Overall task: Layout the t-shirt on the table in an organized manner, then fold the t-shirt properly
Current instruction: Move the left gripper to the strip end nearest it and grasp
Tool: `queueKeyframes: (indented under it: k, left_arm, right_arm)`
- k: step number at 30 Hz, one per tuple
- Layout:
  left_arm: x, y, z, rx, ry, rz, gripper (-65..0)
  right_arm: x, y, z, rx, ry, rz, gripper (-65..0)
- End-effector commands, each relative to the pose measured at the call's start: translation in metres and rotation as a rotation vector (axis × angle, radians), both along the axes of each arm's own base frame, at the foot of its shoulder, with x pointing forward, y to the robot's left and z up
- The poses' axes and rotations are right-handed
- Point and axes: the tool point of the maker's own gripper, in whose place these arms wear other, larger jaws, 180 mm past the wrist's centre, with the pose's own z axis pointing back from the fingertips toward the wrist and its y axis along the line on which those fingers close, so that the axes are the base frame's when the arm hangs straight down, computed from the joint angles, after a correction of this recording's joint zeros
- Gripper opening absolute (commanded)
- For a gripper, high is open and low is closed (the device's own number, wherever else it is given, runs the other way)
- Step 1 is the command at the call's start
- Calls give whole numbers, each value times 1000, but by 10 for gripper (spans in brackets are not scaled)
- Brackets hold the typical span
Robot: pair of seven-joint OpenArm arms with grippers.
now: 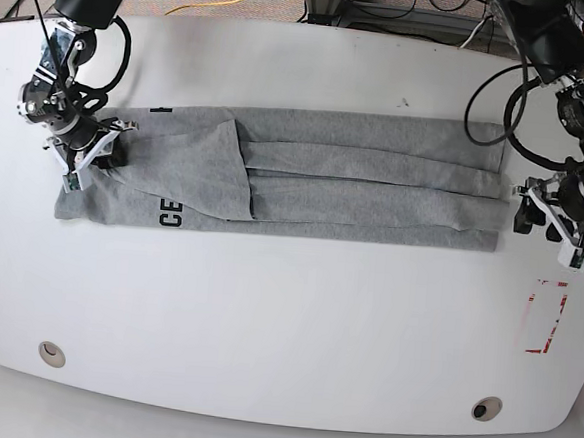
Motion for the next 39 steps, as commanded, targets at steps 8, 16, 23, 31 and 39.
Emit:
queueKeyframes:
  k: [8, 16, 23, 31, 39]
  left_arm:
    - [-10, 24, -37, -269, 45, 72, -292]
    - [-8, 5, -57, -350, 76, 47, -292]
    - [-7, -16, -71, -381, 115, 11, -292]
    - [-8, -35, -85, -437, 136, 9, -292]
    - [3, -57, -84, -441, 136, -53, -294]
  right_arm:
    - [-15, -11, -11, -59, 90, 1, -518]
    - [-15, -10, -11, -56, 89, 0, -518]
    - [-15, -10, -11, -56, 89, 0, -518]
    - [-15, -10, -11, -56, 89, 0, -518]
    - [-15, -9, -11, -53, 89, 0, -518]
